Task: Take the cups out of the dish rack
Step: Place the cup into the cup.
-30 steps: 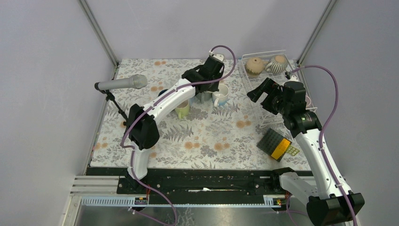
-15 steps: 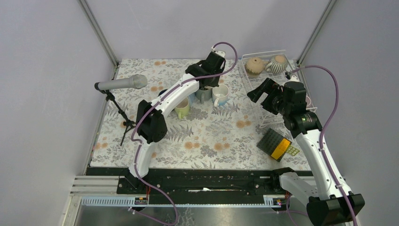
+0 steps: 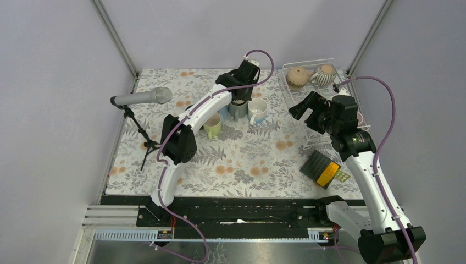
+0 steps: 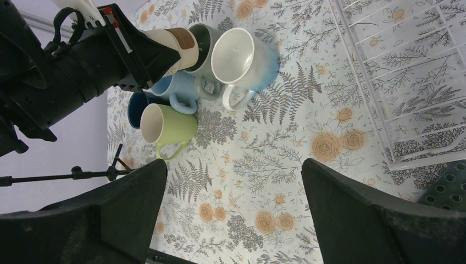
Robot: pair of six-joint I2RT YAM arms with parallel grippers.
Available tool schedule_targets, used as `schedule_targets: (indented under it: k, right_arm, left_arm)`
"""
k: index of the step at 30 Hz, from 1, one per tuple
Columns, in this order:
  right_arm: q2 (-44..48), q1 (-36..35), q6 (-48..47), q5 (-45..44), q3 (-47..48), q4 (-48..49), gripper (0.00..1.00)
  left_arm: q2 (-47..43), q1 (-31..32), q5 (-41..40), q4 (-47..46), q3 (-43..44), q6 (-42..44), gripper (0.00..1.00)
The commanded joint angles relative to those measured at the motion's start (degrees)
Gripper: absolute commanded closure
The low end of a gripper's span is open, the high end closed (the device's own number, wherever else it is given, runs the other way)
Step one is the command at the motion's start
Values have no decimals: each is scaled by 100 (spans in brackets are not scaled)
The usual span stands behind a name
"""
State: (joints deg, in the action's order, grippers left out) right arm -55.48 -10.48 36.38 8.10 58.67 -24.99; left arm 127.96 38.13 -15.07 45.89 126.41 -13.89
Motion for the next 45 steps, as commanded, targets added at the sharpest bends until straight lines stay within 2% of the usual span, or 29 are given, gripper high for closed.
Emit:
schedule_targets:
  k: [1,8,15,32,45]
  right_arm:
    - [15,-31,-78,3,183,21,0]
    - [15,-29,-87,-3,162,22,0]
    - [5,-32,-87,-2,136,21,0]
    - [25,-27,-76,5,65,21,0]
    - [10,-31,-83,16,54,21,0]
  left_arm:
    - [103,-54,-18,-116,281,107,100]
    - [315,-137,98,-116,399,100,100]
    - [451,-192,164,-129,473,89,89]
    - [659,-236,347,-300,471,123,78]
    - [675,-262,417,-349,489,140,75]
